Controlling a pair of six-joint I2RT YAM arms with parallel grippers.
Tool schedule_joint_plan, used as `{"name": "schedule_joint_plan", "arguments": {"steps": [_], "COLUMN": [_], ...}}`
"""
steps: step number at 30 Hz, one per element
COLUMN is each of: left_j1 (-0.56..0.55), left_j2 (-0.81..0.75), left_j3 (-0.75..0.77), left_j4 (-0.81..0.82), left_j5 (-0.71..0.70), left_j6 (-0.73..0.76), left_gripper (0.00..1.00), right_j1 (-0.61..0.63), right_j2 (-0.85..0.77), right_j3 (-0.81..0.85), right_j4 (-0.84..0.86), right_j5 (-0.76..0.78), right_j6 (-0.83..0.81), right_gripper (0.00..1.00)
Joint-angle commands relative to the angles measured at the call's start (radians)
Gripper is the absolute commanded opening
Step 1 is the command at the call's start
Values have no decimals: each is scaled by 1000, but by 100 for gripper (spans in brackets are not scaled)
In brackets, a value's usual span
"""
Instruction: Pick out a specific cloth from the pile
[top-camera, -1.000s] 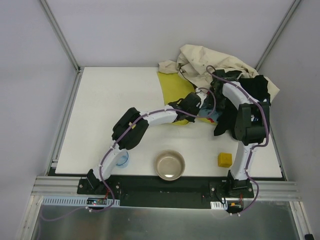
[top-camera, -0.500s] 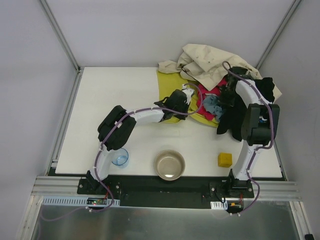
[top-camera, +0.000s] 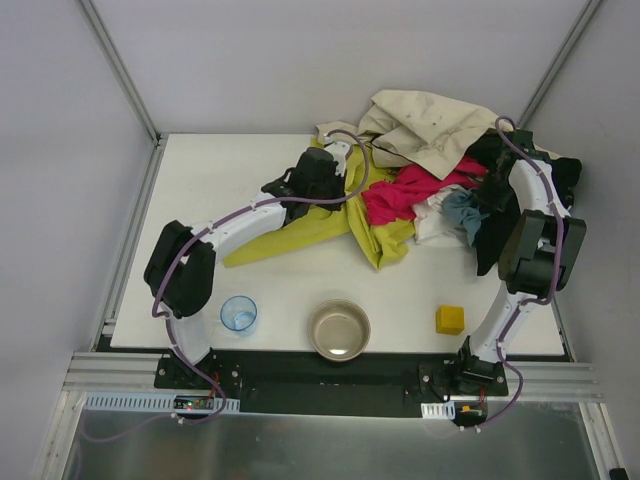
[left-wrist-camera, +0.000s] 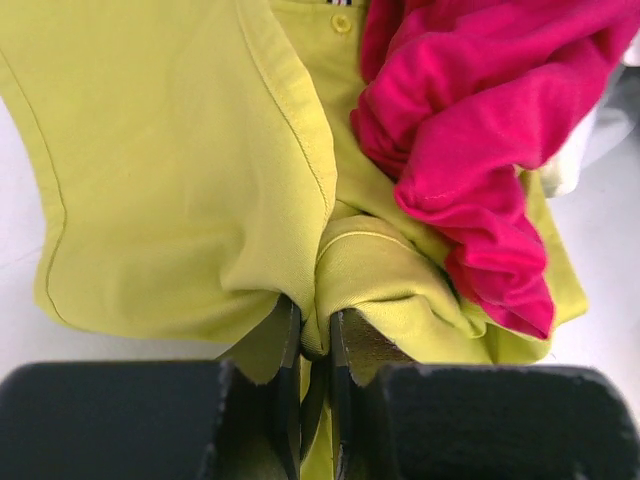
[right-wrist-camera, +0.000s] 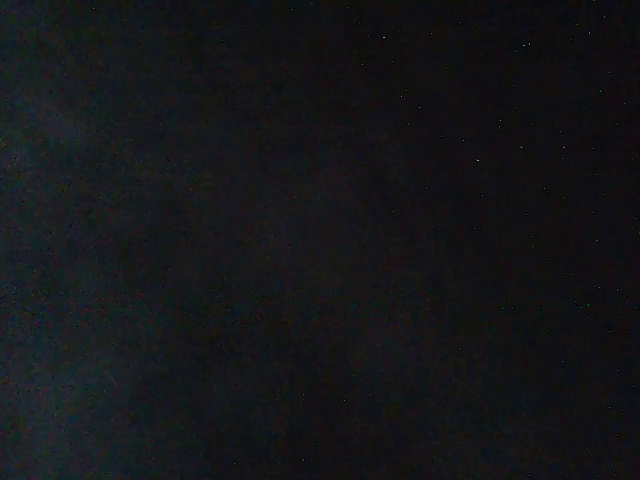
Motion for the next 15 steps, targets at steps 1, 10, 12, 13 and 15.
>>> {"name": "schedule_joint_plan", "arguments": {"steps": [1, 10, 12, 13, 15], "left_j1": [19, 76, 77, 77, 77], "left_j2": [-131, -221, -211, -203, -191], "left_j3": [12, -9, -8, -11, -22], "left_j4": [36, 27, 11, 8, 6], "left_j5": [24, 107, 114, 122, 136], "left_j6": [25, 24, 28, 28, 21], "left_gripper": [0, 0, 0, 0, 0], "right_j1": [-17, -28, -8, 9, 39], "right_j2": [-78, -127, -161, -191, -270], "right_j3": [12, -29, -60, -80, -129], "right_j4": [49, 60, 67, 72, 89], "right_j5": [44, -82, -117, -117, -107], "right_j6": [36, 39, 41, 41, 25], "right_gripper": [1, 7, 30, 42, 74]}}
